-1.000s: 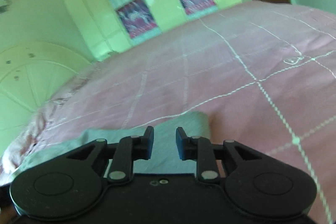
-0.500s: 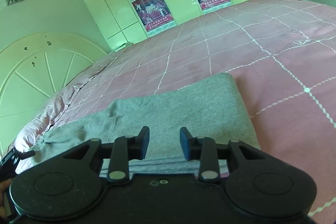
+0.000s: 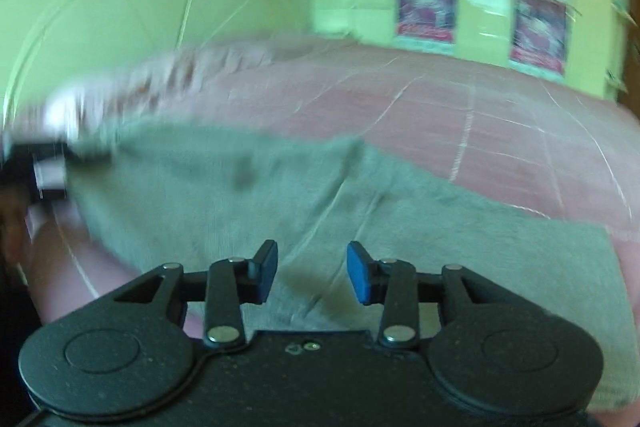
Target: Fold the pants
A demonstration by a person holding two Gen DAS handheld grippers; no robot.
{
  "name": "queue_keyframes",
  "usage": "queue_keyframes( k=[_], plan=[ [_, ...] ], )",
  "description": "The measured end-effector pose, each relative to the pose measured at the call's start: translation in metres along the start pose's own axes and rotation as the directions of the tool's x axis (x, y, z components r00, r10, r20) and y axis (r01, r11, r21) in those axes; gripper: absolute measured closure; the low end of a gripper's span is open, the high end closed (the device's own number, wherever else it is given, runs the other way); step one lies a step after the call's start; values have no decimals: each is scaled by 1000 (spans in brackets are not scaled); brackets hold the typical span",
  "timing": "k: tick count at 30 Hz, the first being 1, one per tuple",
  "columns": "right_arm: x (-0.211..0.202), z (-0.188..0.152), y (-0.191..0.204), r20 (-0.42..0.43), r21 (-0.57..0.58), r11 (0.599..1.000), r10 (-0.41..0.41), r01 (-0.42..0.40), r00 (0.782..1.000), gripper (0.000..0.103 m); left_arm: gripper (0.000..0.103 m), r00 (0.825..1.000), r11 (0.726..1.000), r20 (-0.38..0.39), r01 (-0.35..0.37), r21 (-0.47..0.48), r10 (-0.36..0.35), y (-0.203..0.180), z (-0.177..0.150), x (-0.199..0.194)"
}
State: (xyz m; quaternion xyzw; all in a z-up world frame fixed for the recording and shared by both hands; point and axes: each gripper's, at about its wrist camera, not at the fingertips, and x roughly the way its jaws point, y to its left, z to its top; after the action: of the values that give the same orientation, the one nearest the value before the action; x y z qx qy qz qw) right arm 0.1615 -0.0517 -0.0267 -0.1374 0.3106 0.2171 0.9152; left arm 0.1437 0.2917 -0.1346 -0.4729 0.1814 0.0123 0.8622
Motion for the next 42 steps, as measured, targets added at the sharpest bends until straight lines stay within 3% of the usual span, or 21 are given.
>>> queue_keyframes(
  k=[1, 3, 5, 6, 8, 9, 12, 14, 17, 23, 25, 26, 27, 28, 29, 31, 33, 37, 39, 42],
  plan=[
    [13, -6, 8, -45, -53, 998, -26, 24, 999, 74, 70, 1000, 1000, -8, 8, -7, -8, 2, 1, 3],
    [16, -4, 10, -51, -18, 999, -29, 28, 998, 70, 69, 1000, 1000, -16, -1, 10, 1, 0, 6, 8],
    [-5, 4, 1, 26, 66, 998, 4, -5, 1000, 71, 69, 1000, 997, -15, -16, 73, 17, -11, 9, 6],
    [-22, 3, -9, 105, 102, 995, 12, -23, 994, 67, 69, 1000, 995, -9, -12, 102, 13, -18, 10, 2],
    [-49, -2, -30, 205, 167, 986, -11, -24, 979, 38, 69, 1000, 985, 7, -12, 173, 11, -35, 12, -2],
    [-59, -7, -44, 225, 213, 977, -32, -18, 974, 38, 69, 1000, 979, 15, -14, 205, 11, -43, 14, -6],
    [-87, -31, -109, 266, 461, 887, -99, -36, 959, 39, 69, 999, 958, 41, 3, 287, -15, -78, 12, -15],
    [-97, -49, -149, 257, 605, 796, -174, -17, 951, 40, 69, 998, 927, 52, 18, 376, -41, -115, 4, -14],
    [-109, -75, -190, 250, 723, 691, -239, -17, 938, 41, 69, 994, 868, 32, 77, 491, -106, -175, -17, -1],
    [-123, -118, -225, 268, 814, 579, -295, -52, 917, 41, 69, 970, 687, -131, 238, 686, -206, -302, -103, 51],
    [-126, -130, -238, 265, 845, 532, -323, -57, 909, 41, 66, 939, 650, -251, 344, 677, -235, -334, -145, 72],
    [-126, -136, -246, 268, 858, 509, -335, -65, 903, 41, 62, 913, 637, -334, 404, 657, -235, -345, -168, 84],
    [-128, -142, -253, 269, 871, 486, -349, -71, 898, 41, 42, 877, 626, -431, 461, 629, -212, -353, -192, 96],
    [-129, -149, -261, 264, 887, 456, -363, -77, 894, 41, 21, 839, 634, -514, 497, 592, -178, -356, -211, 105],
    [-131, -155, -267, 267, 899, 427, -369, -92, 890, 41, 18, 835, 657, -527, 488, 575, -159, -354, -222, 105],
    [-130, -163, -275, 292, 907, 397, -354, -140, 888, 41, 9, 855, 687, -482, 466, 557, -190, -338, -217, 87],
    [-123, -163, -276, 323, 898, 399, -312, -185, 893, 41, 5, 877, 732, -438, 429, 529, -197, -316, -195, 67],
    [-97, -151, -271, 385, 868, 378, -106, -321, 917, 47, 4, 924, 818, -359, 308, 485, -135, -254, -140, 32],
    [-89, -146, -265, 370, 879, 337, -31, -339, 929, 48, 4, 935, 835, -342, 261, 484, -94, -221, -121, 11],
    [-81, -143, -257, 322, 899, 306, 25, -314, 946, 50, 4, 943, 836, -333, 204, 509, -27, -182, -112, -15]
  ],
)
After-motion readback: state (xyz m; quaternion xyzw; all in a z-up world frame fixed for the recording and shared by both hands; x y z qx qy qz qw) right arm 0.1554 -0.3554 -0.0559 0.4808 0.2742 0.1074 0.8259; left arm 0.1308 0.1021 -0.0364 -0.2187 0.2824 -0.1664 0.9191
